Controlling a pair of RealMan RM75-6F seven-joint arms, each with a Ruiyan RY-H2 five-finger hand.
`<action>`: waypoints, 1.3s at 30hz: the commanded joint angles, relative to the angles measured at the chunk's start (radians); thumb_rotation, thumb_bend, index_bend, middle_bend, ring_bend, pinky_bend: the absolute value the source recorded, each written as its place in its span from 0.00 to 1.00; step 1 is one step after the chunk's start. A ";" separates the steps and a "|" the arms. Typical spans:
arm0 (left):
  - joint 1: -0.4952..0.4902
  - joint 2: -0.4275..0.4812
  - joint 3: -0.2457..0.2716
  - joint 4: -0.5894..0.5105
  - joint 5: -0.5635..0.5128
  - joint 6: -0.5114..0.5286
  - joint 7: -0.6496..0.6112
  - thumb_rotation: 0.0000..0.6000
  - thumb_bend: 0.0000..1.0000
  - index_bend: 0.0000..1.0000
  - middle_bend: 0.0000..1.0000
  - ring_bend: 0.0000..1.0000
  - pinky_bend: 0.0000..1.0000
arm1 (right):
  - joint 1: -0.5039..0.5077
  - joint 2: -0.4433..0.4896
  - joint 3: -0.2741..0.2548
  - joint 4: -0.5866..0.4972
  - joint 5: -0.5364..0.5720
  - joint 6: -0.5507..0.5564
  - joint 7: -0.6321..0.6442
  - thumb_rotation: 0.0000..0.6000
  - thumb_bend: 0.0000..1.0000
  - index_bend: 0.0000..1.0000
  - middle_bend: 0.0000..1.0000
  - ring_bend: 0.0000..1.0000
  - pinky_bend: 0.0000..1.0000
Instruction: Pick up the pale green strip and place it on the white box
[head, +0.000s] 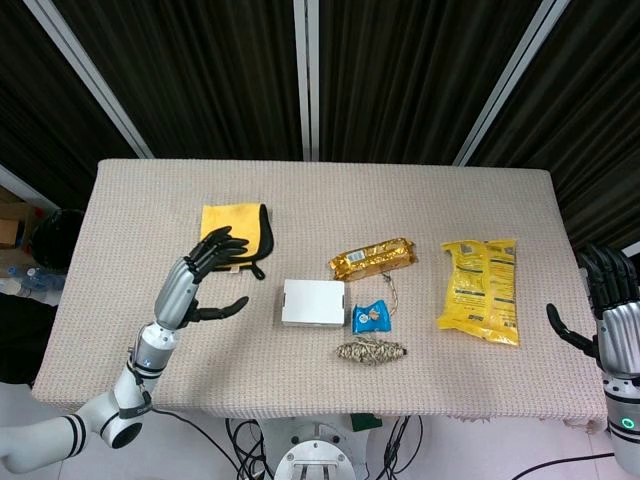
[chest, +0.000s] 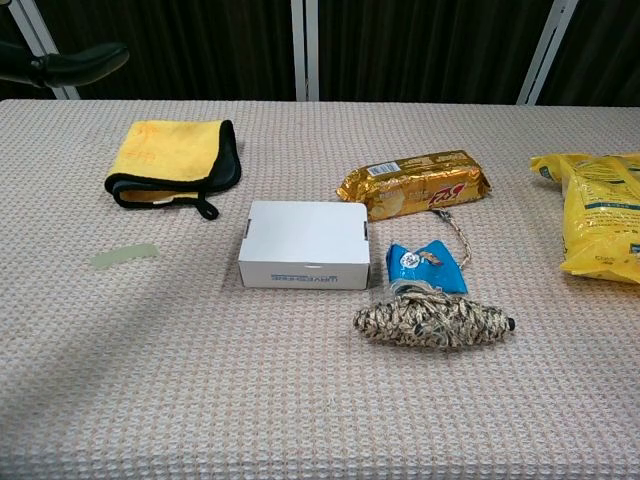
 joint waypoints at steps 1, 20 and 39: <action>0.002 0.006 0.006 -0.006 -0.001 0.008 -0.015 1.00 0.20 0.22 0.22 0.09 0.20 | 0.004 -0.007 -0.003 0.009 -0.002 0.001 0.005 1.00 0.32 0.00 0.00 0.00 0.00; 0.007 0.124 0.117 -0.154 -0.057 -0.257 0.567 0.93 0.21 0.35 0.24 0.09 0.20 | -0.012 0.005 -0.012 -0.006 0.003 0.038 -0.006 1.00 0.32 0.00 0.00 0.00 0.00; -0.004 0.011 0.104 -0.025 -0.241 -0.437 0.738 0.94 0.26 0.41 0.25 0.09 0.20 | -0.018 0.015 -0.014 -0.023 0.016 0.032 -0.017 1.00 0.32 0.00 0.00 0.00 0.00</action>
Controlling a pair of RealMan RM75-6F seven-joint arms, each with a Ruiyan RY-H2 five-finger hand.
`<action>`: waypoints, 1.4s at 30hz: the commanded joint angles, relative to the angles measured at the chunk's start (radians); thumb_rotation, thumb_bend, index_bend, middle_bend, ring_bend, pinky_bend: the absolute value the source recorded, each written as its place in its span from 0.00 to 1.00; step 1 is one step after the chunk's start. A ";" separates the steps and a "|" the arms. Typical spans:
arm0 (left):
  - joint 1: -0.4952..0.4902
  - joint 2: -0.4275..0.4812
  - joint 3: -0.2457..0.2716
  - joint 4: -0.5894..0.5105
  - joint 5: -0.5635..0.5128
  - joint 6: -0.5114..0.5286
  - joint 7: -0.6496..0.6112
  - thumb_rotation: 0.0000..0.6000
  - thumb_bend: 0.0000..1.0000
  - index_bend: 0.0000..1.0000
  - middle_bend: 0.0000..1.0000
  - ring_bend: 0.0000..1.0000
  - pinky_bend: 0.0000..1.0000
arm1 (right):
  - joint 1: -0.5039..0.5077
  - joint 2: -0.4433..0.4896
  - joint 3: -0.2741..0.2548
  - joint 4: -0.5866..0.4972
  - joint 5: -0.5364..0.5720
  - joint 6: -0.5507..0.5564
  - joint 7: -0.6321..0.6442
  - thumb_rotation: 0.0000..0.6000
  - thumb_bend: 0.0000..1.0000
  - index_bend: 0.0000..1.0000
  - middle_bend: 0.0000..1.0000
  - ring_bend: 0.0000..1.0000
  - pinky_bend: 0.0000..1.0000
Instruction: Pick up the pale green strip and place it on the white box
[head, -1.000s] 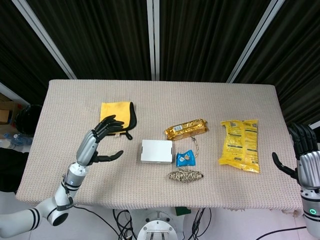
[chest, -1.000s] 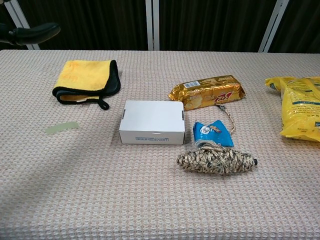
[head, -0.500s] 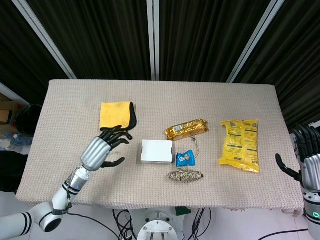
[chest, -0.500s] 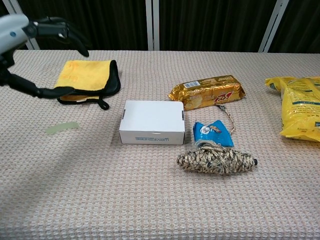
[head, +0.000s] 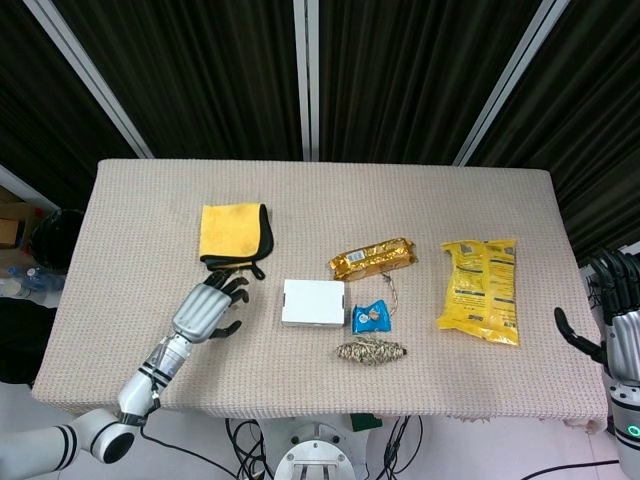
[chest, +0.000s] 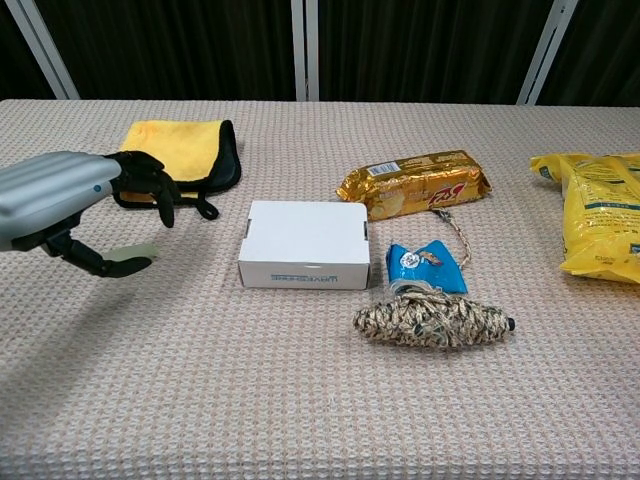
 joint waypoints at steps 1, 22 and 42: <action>-0.003 -0.019 -0.010 0.028 -0.009 0.000 0.008 0.94 0.26 0.41 0.25 0.09 0.20 | 0.001 0.000 -0.001 -0.002 -0.002 0.000 -0.002 1.00 0.32 0.00 0.00 0.00 0.00; -0.012 -0.041 -0.028 0.090 -0.071 -0.045 0.033 0.95 0.30 0.48 0.25 0.09 0.20 | -0.001 0.000 -0.004 0.000 0.001 -0.005 -0.004 1.00 0.32 0.00 0.00 0.00 0.00; -0.013 -0.041 -0.028 0.096 -0.105 -0.071 0.062 0.95 0.31 0.50 0.25 0.09 0.20 | 0.001 -0.008 -0.006 0.008 0.007 -0.015 -0.011 1.00 0.32 0.00 0.00 0.00 0.00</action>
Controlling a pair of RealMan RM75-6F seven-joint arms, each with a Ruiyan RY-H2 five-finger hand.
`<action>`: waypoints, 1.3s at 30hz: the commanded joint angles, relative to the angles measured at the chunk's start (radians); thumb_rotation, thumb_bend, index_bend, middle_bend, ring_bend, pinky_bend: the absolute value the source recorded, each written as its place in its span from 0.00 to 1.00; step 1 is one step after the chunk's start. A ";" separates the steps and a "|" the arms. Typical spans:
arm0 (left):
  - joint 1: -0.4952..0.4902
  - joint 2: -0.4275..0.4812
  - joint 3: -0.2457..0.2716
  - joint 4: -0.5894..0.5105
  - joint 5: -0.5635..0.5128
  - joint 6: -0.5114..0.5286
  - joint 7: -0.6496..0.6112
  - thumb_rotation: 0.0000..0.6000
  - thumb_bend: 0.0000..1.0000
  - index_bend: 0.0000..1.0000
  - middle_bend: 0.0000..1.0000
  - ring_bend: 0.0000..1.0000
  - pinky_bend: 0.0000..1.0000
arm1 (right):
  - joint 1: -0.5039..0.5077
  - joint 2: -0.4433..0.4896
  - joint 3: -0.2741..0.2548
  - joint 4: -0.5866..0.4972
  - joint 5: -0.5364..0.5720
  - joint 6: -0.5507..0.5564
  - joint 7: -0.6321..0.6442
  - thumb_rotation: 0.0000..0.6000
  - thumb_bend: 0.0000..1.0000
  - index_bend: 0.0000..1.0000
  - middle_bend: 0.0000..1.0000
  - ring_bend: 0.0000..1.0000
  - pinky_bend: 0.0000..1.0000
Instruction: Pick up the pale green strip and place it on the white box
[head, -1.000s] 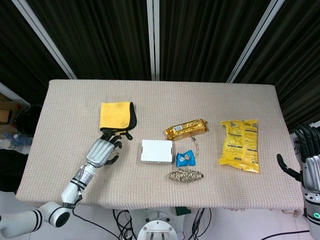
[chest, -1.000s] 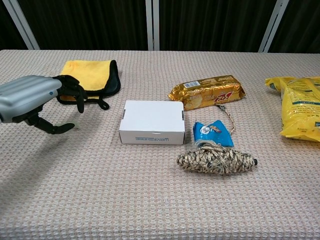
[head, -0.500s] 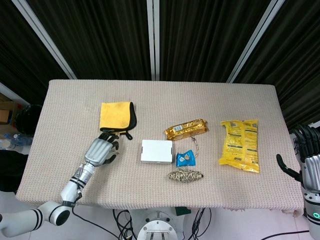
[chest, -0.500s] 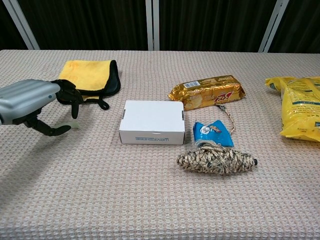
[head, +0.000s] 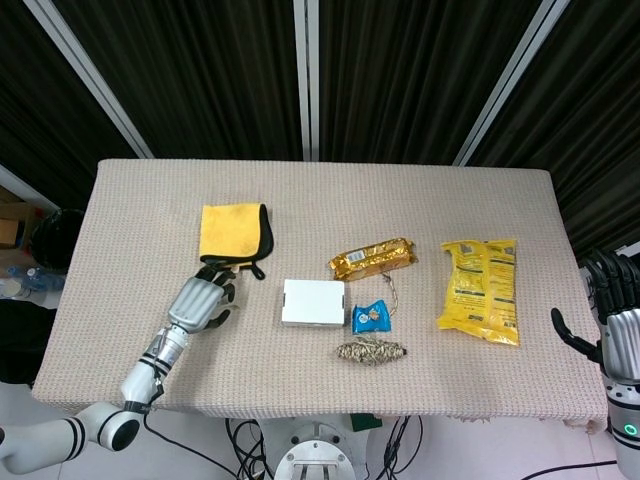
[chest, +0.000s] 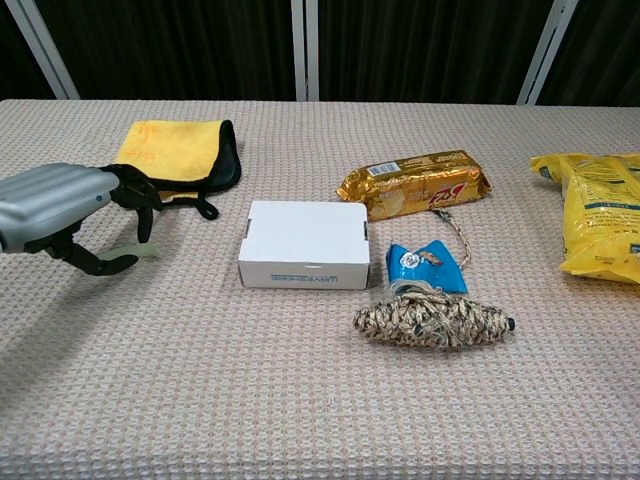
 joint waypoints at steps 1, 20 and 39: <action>-0.001 -0.001 -0.002 0.001 -0.003 -0.001 0.001 0.96 0.31 0.50 0.25 0.09 0.20 | 0.000 0.000 0.000 0.000 0.000 0.000 0.000 1.00 0.32 0.00 0.00 0.00 0.00; -0.006 0.000 -0.005 -0.003 -0.030 -0.021 0.024 0.95 0.31 0.54 0.25 0.09 0.20 | 0.000 -0.001 -0.003 0.004 0.002 -0.006 0.002 1.00 0.32 0.00 0.00 0.00 0.00; -0.010 0.004 -0.005 -0.010 -0.045 -0.032 0.024 0.97 0.37 0.56 0.26 0.09 0.20 | 0.002 -0.001 -0.006 0.006 -0.001 -0.011 0.003 1.00 0.32 0.00 0.00 0.00 0.00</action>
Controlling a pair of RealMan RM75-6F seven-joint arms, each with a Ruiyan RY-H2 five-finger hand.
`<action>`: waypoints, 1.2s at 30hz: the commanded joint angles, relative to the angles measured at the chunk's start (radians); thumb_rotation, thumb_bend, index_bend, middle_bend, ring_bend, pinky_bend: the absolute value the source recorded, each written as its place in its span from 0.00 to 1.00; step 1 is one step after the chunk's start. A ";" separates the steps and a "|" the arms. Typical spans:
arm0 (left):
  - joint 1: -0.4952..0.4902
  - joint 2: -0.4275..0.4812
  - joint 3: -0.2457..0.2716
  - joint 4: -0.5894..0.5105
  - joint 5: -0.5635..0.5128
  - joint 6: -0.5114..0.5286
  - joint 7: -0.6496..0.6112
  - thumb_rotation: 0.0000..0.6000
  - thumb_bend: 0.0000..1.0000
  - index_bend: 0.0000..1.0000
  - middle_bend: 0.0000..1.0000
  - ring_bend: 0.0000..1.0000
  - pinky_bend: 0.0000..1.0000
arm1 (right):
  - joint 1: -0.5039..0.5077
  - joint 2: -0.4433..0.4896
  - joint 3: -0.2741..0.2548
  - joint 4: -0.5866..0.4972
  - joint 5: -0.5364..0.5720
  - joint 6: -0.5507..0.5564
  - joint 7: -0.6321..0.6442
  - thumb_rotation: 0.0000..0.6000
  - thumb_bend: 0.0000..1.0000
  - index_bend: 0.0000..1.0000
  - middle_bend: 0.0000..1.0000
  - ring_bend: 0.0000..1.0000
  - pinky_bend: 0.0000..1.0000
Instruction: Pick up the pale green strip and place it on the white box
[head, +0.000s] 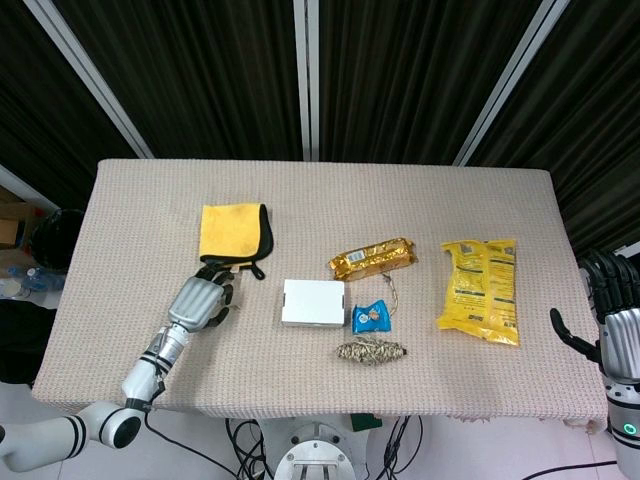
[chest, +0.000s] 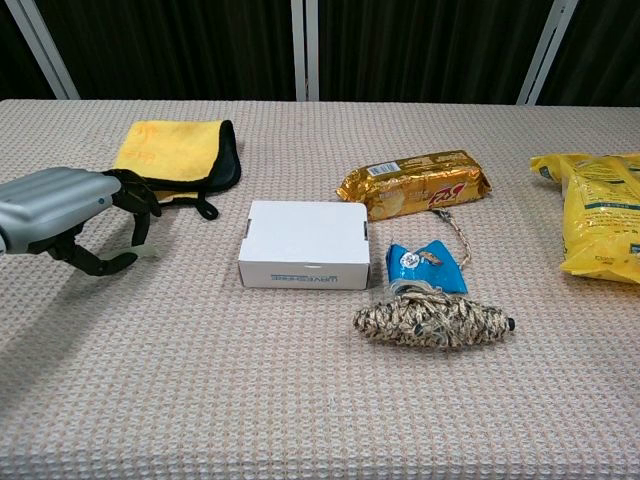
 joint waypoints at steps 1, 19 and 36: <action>0.000 0.001 0.000 0.000 -0.002 -0.001 0.002 0.97 0.38 0.56 0.26 0.09 0.20 | 0.000 0.000 -0.001 -0.001 -0.001 0.000 -0.001 1.00 0.32 0.00 0.00 0.00 0.00; 0.004 0.036 -0.008 -0.052 0.006 0.023 -0.016 1.00 0.42 0.58 0.27 0.09 0.20 | 0.001 0.004 -0.001 -0.009 -0.005 0.002 -0.008 1.00 0.32 0.00 0.00 0.00 0.00; -0.114 0.120 -0.064 -0.320 0.030 -0.064 0.098 1.00 0.42 0.59 0.27 0.09 0.20 | -0.009 0.003 0.005 -0.009 -0.002 0.026 0.009 1.00 0.32 0.00 0.00 0.00 0.00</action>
